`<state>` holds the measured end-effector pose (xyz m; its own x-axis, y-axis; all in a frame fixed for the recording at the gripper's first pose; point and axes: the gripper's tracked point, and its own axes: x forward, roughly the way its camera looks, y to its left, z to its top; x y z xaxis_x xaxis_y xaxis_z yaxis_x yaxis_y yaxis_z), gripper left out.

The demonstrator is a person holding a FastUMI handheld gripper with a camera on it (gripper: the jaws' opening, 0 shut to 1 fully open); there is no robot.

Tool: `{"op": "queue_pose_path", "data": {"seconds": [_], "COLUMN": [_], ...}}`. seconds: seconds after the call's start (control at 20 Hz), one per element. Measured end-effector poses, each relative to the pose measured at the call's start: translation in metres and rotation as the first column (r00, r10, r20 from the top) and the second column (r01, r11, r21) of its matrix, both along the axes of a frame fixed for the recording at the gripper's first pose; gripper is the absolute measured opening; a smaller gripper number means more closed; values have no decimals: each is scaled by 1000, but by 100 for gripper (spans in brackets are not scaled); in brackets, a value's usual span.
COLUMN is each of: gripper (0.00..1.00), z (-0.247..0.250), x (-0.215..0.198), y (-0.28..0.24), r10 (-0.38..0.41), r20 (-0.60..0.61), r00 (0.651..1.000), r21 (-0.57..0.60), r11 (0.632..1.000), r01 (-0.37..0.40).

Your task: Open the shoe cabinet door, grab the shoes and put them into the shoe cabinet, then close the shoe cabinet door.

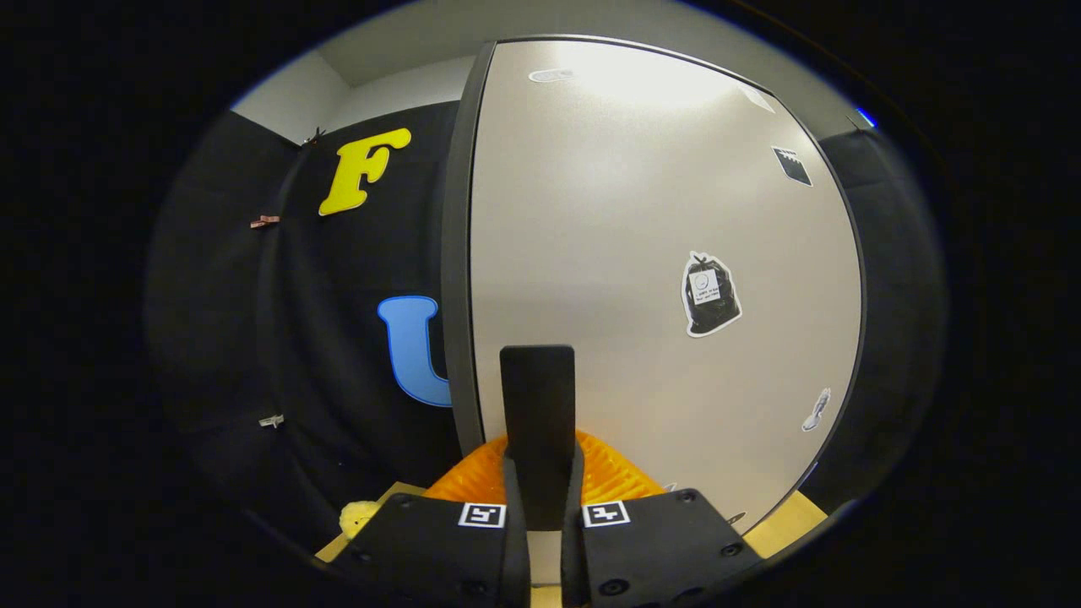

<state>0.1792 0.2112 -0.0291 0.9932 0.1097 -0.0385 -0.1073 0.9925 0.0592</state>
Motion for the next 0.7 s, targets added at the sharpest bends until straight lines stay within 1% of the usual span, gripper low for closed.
{"op": "queue_pose_path", "data": {"seconds": [0.1,0.2,0.35,0.45,0.7], "gripper": [18,18,18,18,18], "z": [5,11,13,11,14], "x": [-15,-43,-75,-97,-138], "y": [0,-2,-15,-27,-55], "r10": [25,58,118,153,206], "r20": [6,6,15,7,4], "r00": [1000,998,993,988,979], "r21": [9,25,20,39,45], "r11": [1000,998,993,987,978], "r01": [-25,-58,-119,-153,-206]}}
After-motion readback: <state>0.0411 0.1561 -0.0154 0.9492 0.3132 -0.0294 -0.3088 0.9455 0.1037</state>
